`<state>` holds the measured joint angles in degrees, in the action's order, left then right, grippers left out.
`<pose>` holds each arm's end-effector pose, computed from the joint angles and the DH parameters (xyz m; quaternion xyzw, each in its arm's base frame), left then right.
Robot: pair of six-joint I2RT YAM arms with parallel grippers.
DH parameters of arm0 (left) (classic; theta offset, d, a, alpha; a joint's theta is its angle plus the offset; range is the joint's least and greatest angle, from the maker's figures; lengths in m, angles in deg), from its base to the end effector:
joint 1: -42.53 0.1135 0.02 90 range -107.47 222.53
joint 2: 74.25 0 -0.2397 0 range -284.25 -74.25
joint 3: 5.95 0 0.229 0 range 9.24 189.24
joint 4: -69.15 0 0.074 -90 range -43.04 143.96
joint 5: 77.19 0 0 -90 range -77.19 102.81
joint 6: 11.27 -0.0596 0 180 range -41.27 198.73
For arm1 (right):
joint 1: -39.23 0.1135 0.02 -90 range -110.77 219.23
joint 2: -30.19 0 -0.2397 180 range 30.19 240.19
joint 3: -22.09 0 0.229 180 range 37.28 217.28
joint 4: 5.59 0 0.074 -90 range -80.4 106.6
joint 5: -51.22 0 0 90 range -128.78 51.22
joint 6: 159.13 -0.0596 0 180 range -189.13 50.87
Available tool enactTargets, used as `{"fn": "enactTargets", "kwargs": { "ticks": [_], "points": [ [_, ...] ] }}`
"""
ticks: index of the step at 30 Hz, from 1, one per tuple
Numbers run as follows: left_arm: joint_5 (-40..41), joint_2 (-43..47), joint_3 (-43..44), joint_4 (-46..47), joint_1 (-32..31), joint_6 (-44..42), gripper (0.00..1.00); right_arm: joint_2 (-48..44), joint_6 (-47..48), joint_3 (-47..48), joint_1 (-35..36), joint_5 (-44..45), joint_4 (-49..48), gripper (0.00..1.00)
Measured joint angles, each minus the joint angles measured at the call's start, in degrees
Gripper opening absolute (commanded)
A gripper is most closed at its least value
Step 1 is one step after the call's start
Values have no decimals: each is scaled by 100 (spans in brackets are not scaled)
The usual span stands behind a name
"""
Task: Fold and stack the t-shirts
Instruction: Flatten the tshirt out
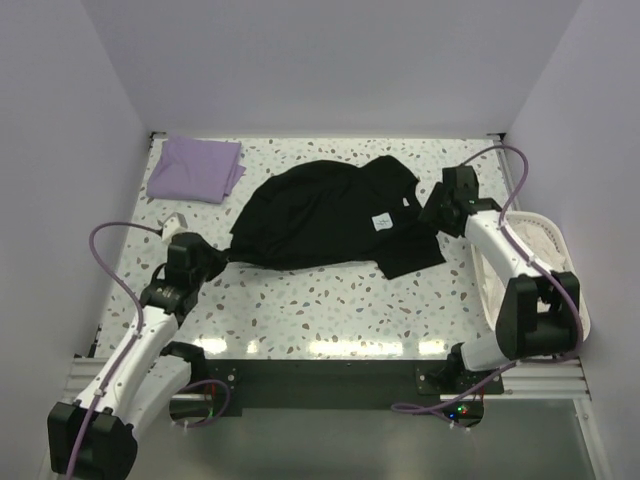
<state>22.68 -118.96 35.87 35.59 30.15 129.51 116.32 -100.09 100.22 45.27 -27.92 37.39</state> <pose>0.1830 -0.0297 0.1917 -0.3291 0.8273 -0.1696 0.4226 0.3135 0.0219 0.2178 0.2333 0.9094 0.0209 0.3436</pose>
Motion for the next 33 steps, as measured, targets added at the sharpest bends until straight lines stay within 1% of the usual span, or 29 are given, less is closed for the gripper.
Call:
{"fn": "enactTargets", "kwargs": {
  "ticks": [3, 6, 11, 14, 19, 21, 29, 33],
  "points": [
    [168, -2, 337, -118, 249, -184, 0, -492, -57, -605, 0, -66, -44, 57],
    [140, -2, 542, -142, 756, -365, 0, -782, -96, -1176, 0, -170, -57, 56],
    [-144, -149, 577, -140, 1512, -577, 0, -822, -98, -1714, 105, -345, -184, 57],
    [-380, -299, 577, -136, 1764, -684, 0, -828, -120, -1908, 514, -330, -264, 57],
    [-625, -343, 577, -116, 1858, -754, 0, -905, -315, -2083, 1460, -238, -511, 57],
    [-673, -343, 577, -103, 1880, -800, 0, -1016, -409, -2262, 1644, -177, -605, 57],
    [-809, -343, 577, -101, 1937, -863, 0, -1161, -656, -2660, 1683, 195, -549, 59],
    [-848, -343, 573, -70, 1945, -861, 0, -1145, -684, -2675, 1709, 234, -527, 59]
  ]
}}
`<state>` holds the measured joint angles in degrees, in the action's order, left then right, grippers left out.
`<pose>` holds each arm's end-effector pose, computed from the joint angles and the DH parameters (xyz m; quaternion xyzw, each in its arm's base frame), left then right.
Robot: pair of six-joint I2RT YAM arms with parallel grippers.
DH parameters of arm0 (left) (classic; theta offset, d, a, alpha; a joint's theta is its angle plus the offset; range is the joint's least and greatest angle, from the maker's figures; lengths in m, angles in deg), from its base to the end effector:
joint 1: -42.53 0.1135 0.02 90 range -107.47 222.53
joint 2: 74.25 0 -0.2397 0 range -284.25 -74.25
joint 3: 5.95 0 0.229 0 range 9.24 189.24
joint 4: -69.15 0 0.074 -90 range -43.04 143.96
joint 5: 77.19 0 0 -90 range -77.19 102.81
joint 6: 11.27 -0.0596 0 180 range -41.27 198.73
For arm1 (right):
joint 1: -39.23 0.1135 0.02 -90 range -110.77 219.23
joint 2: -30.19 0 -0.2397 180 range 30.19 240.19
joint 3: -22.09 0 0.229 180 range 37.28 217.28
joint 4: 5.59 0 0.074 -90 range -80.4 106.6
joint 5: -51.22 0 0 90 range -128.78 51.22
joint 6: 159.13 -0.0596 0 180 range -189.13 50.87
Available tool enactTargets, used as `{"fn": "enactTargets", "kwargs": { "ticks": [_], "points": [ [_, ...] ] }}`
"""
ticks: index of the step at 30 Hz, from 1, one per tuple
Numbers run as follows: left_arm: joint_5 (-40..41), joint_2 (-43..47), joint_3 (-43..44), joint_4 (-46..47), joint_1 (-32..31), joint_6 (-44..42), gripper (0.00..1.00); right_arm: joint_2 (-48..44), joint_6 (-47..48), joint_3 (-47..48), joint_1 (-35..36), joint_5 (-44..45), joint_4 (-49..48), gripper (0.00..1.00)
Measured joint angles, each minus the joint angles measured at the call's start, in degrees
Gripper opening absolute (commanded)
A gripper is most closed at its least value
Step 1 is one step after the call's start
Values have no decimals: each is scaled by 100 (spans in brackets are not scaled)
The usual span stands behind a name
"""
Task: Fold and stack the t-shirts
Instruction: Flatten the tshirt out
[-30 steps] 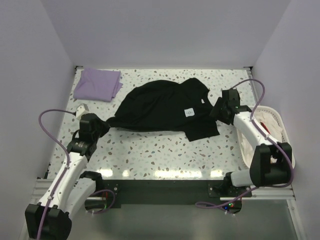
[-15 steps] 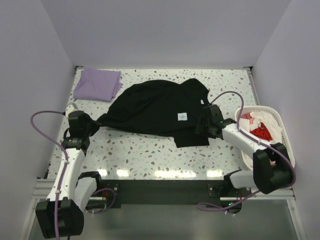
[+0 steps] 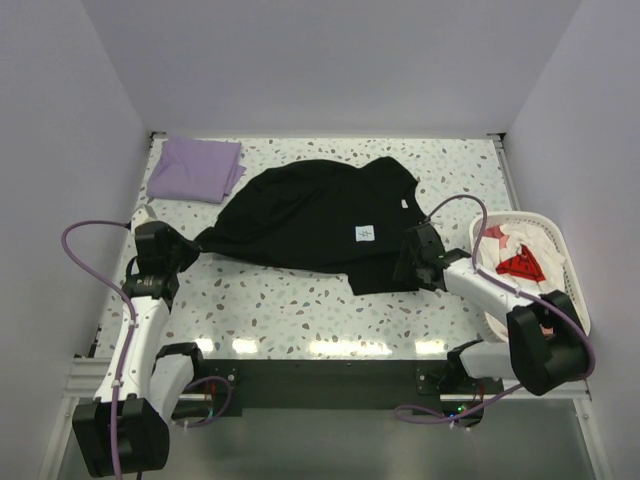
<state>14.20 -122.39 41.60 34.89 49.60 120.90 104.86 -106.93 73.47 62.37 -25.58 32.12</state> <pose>0.1970 0.0259 0.2133 -0.3744 0.8034 -0.1293 0.4446 0.2177 0.0783 0.1387 0.1512 0.9502 0.0302 0.2708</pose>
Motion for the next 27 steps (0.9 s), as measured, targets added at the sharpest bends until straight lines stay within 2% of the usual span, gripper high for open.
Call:
{"fn": "enactTargets", "kwargs": {
  "ticks": [5, 8, 9, 11, 12, 14, 20, 23, 27],
  "points": [
    [-83, -4, -2, 57, 0, 0, 0, 254, -48, 28, 286, 146, -70, 58],
    [-133, -11, -13, 96, 2, 0, 0, 354, -87, 85, 470, 264, -127, 51],
    [-146, -13, -20, 101, 2, -2, 0, 378, -105, 98, 498, 275, -155, 42],
    [-177, -13, -39, 120, 2, -2, 0, 409, -146, 101, 518, 282, -205, 30],
    [-199, -15, -42, 122, 4, -4, 0, 413, -164, 101, 527, 280, -229, 11],
    [-245, -15, -42, 142, 4, -33, 0, 437, -214, 109, 527, 264, -236, 0],
    [-457, 28, -42, 136, 4, -199, 0, 50, -269, 247, 535, 232, 216, 0],
    [-549, 195, 9, 61, 4, -293, 0, -739, -258, 645, 535, 280, 789, 0],
    [-675, 413, 348, -61, 4, -354, 0, -1764, -225, 1665, 538, 535, 1386, 0]
  ]
}}
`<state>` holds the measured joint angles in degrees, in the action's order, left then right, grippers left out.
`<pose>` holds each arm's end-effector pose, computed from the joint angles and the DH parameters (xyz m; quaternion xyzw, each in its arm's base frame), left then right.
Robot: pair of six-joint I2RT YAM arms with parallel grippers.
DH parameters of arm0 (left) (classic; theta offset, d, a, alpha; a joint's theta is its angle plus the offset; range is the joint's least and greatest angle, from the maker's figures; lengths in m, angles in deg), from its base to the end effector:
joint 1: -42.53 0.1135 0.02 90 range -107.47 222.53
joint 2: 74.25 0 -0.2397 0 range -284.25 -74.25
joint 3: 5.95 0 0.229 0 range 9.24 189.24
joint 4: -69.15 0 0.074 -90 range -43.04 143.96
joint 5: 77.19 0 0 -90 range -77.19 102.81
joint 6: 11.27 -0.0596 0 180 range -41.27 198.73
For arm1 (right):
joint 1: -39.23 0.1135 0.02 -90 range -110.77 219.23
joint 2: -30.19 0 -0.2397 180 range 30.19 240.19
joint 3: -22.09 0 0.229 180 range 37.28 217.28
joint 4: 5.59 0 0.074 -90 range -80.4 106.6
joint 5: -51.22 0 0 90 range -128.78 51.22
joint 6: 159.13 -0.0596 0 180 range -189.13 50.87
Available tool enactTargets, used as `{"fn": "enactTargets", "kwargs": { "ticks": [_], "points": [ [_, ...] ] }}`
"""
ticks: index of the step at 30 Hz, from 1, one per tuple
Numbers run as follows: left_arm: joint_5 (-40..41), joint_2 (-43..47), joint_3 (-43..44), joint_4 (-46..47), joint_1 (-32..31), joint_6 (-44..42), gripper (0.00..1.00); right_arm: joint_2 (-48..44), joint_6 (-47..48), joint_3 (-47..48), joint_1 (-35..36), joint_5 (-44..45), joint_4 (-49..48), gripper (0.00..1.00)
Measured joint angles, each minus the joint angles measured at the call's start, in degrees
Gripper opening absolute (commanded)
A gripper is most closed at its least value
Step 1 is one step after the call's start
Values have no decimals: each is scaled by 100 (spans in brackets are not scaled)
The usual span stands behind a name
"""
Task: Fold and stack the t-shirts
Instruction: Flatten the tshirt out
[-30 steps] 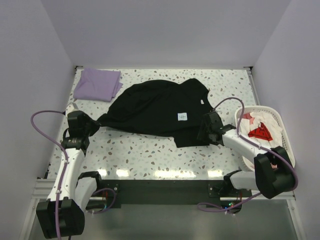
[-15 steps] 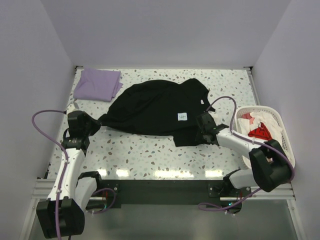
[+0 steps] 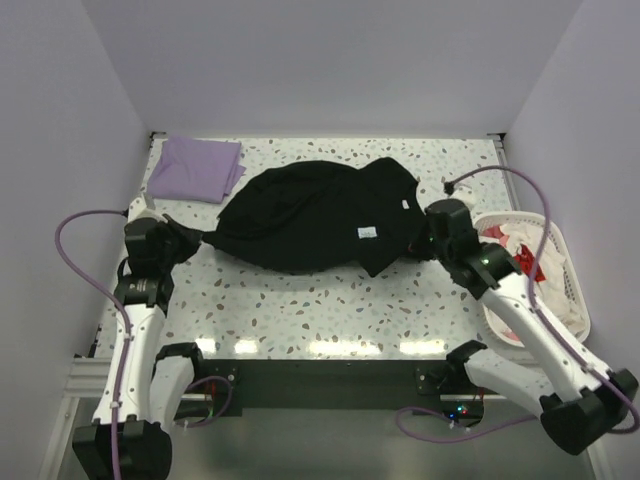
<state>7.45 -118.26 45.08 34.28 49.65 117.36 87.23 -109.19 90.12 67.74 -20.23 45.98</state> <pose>0.1920 0.0184 0.2457 -0.3103 0.7977 -0.1785 0.4854 0.1967 0.0852 0.2734 0.1572 0.8852 0.1114 0.4234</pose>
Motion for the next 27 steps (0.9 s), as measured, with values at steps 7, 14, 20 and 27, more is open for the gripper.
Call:
{"fn": "enactTargets", "kwargs": {
  "ticks": [7, 14, 20, 27],
  "points": [
    [-170, 407, 1102, -267, 0, -11, 0, -876, 179, 2127, 0, 568, 1021, 0],
    [-166, 702, 2922, -848, -2, 122, 0, -778, 520, 4382, 4, 817, 1884, 0],
    [-157, 734, 4559, -1141, -2, 133, 0, -494, 822, 6446, 4, 737, 2302, 0],
    [-129, 433, 5405, -1019, -2, 210, 0, -356, 1134, 7084, 4, 597, 2068, 0]
  ]
}}
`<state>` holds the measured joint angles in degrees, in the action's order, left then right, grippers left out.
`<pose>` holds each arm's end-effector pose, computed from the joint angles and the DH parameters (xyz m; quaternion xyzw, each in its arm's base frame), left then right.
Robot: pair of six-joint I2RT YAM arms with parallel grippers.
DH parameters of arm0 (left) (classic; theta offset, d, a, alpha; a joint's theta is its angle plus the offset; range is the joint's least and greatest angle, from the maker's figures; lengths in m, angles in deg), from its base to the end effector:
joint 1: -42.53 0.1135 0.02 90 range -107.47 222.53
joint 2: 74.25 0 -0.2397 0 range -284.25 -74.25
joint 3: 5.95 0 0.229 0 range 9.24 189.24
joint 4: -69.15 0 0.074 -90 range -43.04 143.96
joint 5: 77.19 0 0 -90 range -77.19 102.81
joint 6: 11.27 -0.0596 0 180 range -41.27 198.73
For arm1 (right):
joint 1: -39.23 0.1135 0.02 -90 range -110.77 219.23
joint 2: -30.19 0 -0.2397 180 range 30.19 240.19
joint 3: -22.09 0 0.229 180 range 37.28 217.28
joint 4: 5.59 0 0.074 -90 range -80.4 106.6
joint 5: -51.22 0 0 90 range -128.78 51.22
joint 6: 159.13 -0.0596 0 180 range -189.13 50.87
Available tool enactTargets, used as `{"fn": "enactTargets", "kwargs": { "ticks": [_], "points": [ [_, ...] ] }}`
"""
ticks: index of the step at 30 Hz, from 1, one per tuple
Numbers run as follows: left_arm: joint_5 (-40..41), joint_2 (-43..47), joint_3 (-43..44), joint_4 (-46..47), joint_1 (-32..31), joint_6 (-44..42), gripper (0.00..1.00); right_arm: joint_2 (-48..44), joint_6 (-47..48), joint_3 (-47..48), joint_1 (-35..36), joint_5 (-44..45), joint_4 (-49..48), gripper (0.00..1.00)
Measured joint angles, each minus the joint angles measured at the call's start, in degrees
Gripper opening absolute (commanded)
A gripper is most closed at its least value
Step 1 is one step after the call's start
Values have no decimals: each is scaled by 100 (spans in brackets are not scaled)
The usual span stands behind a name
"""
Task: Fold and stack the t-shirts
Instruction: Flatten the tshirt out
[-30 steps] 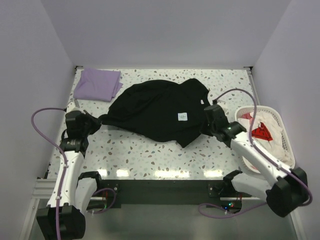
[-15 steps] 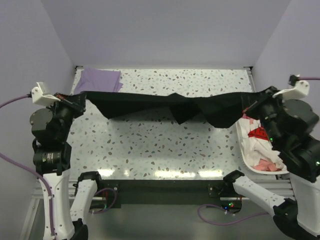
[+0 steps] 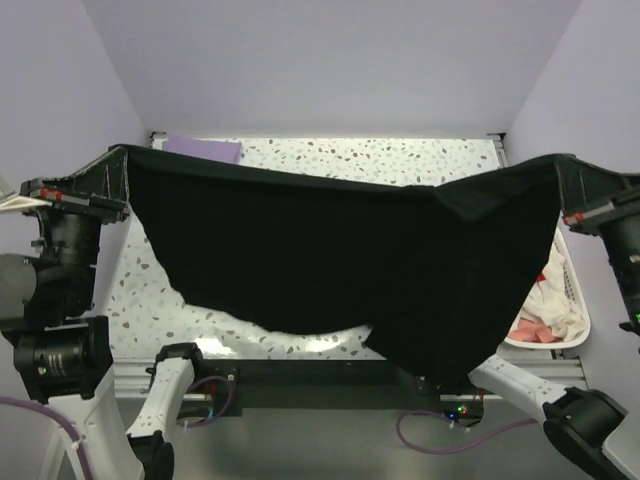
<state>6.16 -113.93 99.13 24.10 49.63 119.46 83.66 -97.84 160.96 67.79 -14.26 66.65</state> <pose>0.0562 0.0000 0.5211 -0.1876 0.5405 -0.2688 0.7749 0.0299 -0.0119 0.5636 0.1672 0.6070 0.2511 0.7352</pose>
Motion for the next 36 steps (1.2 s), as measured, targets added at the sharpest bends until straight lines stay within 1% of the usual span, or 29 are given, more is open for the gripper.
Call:
{"fn": "enactTargets", "kwargs": {
  "ticks": [3, 6, 10, 12, 14, 16, 18, 20, 22, 24, 26, 28, 30, 31, 33, 35, 36],
  "points": [
    [22, -330, -181, 378, 0, 70, 0, 236, 118, -317, 0, 2, -446, 0],
    [61, -866, -533, 929, 0, 138, 0, 750, 240, -710, 0, 13, -1023, 0],
    [44, -2052, -791, 1794, 2, 278, 0, 1987, 455, -811, -114, -33, -1832, 0],
    [4, -2776, -763, 2177, 2, 337, 0, 2804, 455, -605, -350, -339, -2188, 0],
    [-55, -3600, -560, 2472, 2, 387, 0, 3659, 393, -216, -699, -682, -2400, 0],
    [-114, -4332, -177, 2627, 2, 428, 0, 4463, 326, 345, -1034, -931, -2516, 0],
    [-190, -5069, 538, 2597, 2, 455, 0, 5066, 319, 999, -1244, -1034, -2518, 0],
    [-256, -5626, 1335, 2623, 2, 452, 0, 5394, 319, 1460, -1397, -1082, -2649, 0],
    [-321, -5980, 2074, 2627, 4, 450, 0, 5348, 332, 1537, -1478, -1075, -2872, 0],
    [-367, -6137, 2682, 2706, 15, 448, 0, 5062, 378, 1486, -1495, -1056, -3185, 0],
    [-409, -6111, 3034, 2837, 61, 446, 0, 4627, 439, 1196, -1495, -1040, -3469, 0],
    [-431, -5965, 3053, 3088, 125, 448, 0, 4063, 483, 732, -1478, -1019, -3740, 0],
    [-461, -5681, 2699, 3379, 190, 450, 0, 3436, 525, 103, -1469, -984, -4050, 0],
    [-466, -5455, 2323, 3567, 210, 452, 0, 3163, 531, -195, -1469, -944, -4144, 0],
    [-490, -5056, 1493, 3869, 227, 450, 0, 2684, 520, -962, -1471, -898, -4369, 0],
    [-492, -4699, 584, 4030, 227, 455, 0, 2326, 466, -1657, -1475, -898, -4391, 0],
    [-485, -4538, 22, 4194, 227, 455, 0, 2170, 398, -2094, -1475, -916, -4463, 0]
  ]
}}
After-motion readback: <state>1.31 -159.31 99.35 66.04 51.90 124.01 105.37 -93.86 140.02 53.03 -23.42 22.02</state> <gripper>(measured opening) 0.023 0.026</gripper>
